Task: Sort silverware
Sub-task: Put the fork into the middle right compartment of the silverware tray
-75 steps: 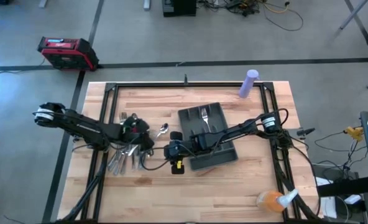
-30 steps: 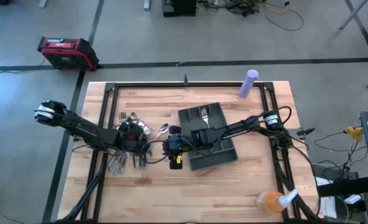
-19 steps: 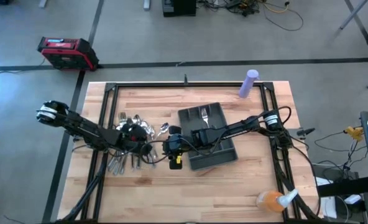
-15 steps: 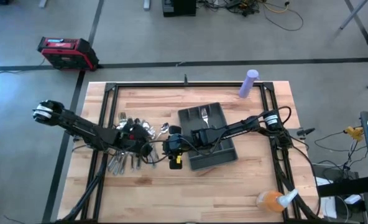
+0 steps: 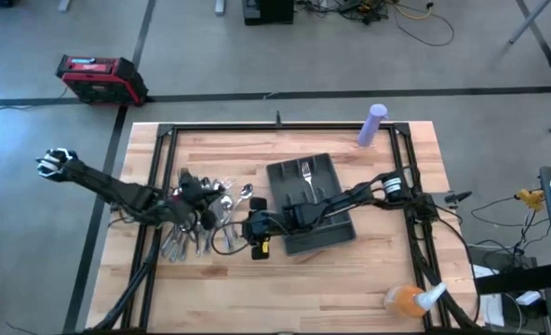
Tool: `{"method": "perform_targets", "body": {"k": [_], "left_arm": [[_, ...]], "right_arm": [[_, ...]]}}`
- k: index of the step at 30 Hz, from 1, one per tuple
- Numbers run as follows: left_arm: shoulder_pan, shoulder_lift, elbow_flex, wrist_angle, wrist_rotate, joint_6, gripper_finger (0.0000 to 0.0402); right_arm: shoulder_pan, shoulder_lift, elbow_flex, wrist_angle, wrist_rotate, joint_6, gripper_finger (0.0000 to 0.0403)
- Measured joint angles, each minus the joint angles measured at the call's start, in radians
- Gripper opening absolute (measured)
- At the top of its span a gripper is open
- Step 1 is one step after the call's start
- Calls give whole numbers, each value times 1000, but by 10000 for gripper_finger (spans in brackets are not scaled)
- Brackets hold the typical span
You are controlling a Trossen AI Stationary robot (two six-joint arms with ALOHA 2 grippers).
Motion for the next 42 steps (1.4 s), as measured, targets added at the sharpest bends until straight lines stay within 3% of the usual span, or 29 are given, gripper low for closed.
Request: {"method": "perform_targets", "body": {"k": [4, 8, 14, 23, 29, 37, 42], "left_arm": [[-21, -76, -84, 278, 55, 159, 4], [-22, -119, -181, 589, 207, 321, 3], [-22, -170, -284, 867, 405, 446, 3], [-22, -224, -337, 971, 684, 506, 3], [-22, -199, -337, 961, 881, 484, 3], [-22, -101, -337, 958, 892, 356, 3], [-21, -34, -337, 969, 842, 282, 3]], "right_arm": [[-7, 50, -11, 195, 1, -20, 154], [-7, 65, -9, 389, -7, -56, 152], [-12, 34, -12, 382, -6, -109, 162], [-2, -133, -16, 328, -16, -301, 170], [-8, -175, -15, 375, -135, -395, 173], [2, -127, 33, 381, -214, -555, 173], [4, -123, 41, 371, -281, -634, 167]]}}
